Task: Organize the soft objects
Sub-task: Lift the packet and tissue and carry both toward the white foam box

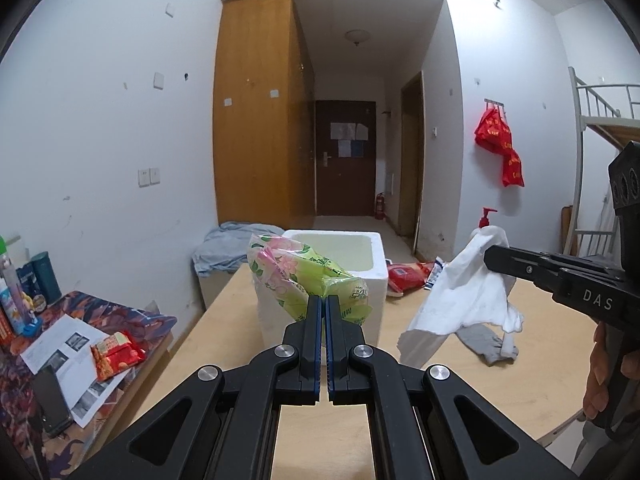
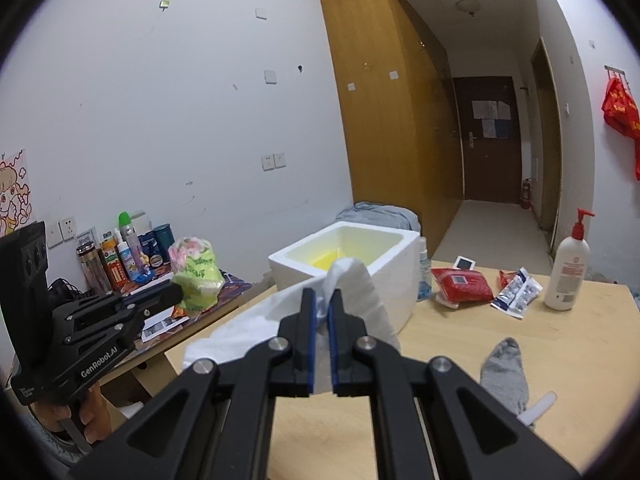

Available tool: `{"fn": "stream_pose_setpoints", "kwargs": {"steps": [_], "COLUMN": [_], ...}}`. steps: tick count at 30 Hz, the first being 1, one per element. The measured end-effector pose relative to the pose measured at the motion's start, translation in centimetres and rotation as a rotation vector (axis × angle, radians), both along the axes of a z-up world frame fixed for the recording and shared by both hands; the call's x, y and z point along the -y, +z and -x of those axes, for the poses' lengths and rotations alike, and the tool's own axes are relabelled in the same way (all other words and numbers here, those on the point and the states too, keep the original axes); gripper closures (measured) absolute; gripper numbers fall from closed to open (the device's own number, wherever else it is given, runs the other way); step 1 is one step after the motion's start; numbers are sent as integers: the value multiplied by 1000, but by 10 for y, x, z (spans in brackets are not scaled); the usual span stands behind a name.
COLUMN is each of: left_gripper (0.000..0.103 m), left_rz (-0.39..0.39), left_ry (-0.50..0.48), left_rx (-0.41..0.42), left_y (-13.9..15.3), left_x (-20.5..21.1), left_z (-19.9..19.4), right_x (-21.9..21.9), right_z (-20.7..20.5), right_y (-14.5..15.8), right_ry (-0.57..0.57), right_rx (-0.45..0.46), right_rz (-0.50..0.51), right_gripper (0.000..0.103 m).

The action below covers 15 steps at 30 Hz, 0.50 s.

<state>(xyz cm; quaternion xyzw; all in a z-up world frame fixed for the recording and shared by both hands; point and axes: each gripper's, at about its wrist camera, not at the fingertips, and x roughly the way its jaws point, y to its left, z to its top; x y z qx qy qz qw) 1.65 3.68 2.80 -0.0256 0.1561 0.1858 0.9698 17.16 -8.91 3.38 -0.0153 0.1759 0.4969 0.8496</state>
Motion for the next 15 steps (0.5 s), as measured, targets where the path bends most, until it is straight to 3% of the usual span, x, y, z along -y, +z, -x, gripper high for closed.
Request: {"fn": "stream_pose_setpoints", "kwargs": {"steps": [15], "left_gripper": [101], "left_rz": [-5], "left_ry": [-2], "left_rx": [29], "left_y": [21], "left_x": [-19], "left_z": [-20], "right_x": [-27], "right_z": [-14], "right_y": [31], "right_ry": [-11], "right_rx": [63], "right_rz": [1], "right_gripper": [95]}}
